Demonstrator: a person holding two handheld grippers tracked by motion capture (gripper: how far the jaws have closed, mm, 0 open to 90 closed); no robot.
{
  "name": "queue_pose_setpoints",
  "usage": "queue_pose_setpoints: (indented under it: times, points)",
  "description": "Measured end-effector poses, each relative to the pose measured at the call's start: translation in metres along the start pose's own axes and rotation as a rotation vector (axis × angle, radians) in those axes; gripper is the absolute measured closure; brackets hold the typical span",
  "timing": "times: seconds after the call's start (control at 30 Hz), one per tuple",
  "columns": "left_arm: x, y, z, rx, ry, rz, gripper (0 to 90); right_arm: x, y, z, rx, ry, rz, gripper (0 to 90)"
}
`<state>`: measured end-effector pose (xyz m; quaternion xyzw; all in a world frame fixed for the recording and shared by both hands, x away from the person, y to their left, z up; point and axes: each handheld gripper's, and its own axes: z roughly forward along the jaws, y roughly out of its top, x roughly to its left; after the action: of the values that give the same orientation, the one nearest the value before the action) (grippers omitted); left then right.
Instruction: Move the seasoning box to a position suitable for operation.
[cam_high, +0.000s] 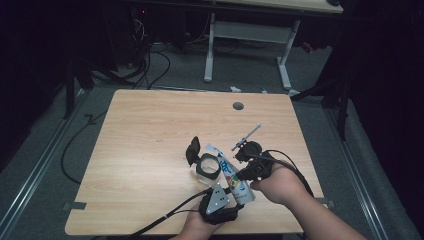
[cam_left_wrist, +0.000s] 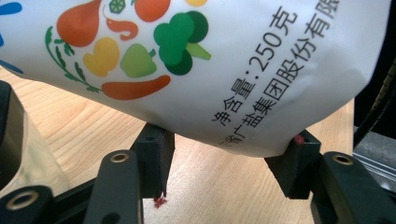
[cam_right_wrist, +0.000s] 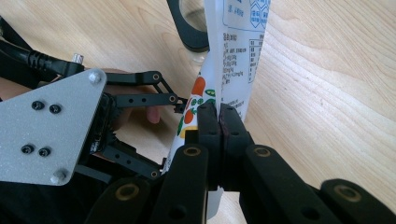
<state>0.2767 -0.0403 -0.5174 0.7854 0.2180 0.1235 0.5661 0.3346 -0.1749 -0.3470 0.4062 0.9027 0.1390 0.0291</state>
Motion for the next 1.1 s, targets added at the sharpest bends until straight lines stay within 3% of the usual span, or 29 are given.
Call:
queue_pose_setpoints:
  times: [0.3, 0.43, 0.73, 1.1]
  points:
    - [-0.001, -0.002, -0.008, 0.009, 0.034, -0.016, 46.9, 0.006, 0.006, 0.002, 0.004, -0.004, -0.022, 89.7]
    - [0.001, -0.004, -0.013, 0.006, 0.021, -0.039, 46.5, 0.008, 0.009, 0.004, 0.001, 0.006, -0.039, 89.8]
    - [0.002, -0.008, -0.017, -0.010, -0.020, -0.033, 44.0, 0.012, 0.015, 0.006, 0.004, 0.030, -0.060, 89.9]
    - [0.004, -0.007, -0.018, -0.015, -0.004, -0.037, 46.1, 0.008, 0.018, 0.006, -0.011, 0.006, -0.085, 90.0]
